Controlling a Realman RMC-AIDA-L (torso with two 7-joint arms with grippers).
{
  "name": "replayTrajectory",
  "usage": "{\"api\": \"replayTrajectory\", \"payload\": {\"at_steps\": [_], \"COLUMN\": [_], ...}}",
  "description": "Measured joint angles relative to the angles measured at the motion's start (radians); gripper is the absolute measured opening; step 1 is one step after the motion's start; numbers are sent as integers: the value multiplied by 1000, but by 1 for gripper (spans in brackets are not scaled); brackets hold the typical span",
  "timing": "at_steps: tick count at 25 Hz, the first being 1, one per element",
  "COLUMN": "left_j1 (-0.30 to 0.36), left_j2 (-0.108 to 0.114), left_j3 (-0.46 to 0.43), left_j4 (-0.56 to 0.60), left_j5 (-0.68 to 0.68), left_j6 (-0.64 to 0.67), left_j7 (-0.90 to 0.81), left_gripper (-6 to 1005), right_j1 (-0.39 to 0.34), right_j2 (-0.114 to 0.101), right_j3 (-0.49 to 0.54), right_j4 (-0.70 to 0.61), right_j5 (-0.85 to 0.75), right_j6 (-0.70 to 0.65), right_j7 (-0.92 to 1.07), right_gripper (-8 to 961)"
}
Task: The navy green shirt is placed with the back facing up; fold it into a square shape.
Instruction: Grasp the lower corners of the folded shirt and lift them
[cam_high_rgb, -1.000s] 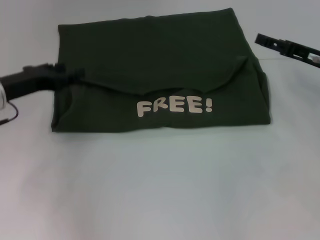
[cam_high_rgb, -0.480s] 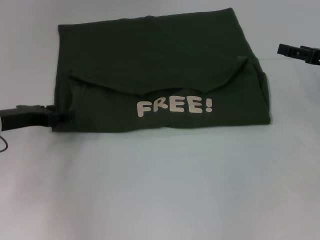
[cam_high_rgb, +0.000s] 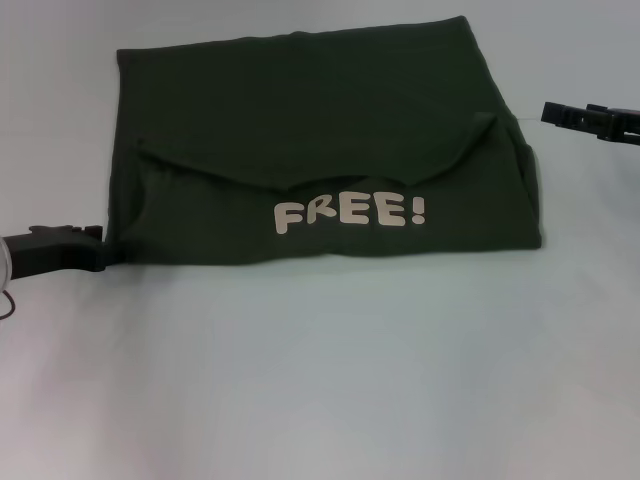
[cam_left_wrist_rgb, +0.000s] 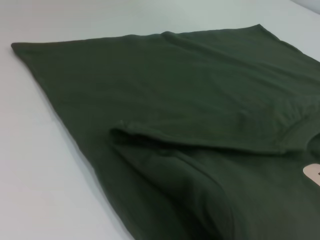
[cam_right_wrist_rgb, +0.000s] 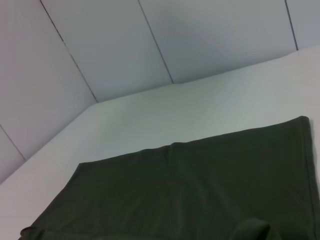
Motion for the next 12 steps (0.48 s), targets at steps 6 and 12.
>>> {"api": "replayTrajectory", "payload": {"at_steps": [6, 12], "left_j1": [-2, -3], "left_j2": [-2, -4], "left_j3": [5, 21], "left_j4": [-18, -18], "left_j5": [1, 2], "left_j6": [-3, -8], "left_j7": [8, 9], "left_gripper": [645, 632], "right_j1": [-4, -4], "right_j2": [1, 3], "right_j3": [-3, -20], "right_j4": [4, 5], "right_j5": [0, 0], "right_j6": [2, 10], "right_j7": [-6, -6], "right_gripper": [922, 921]}}
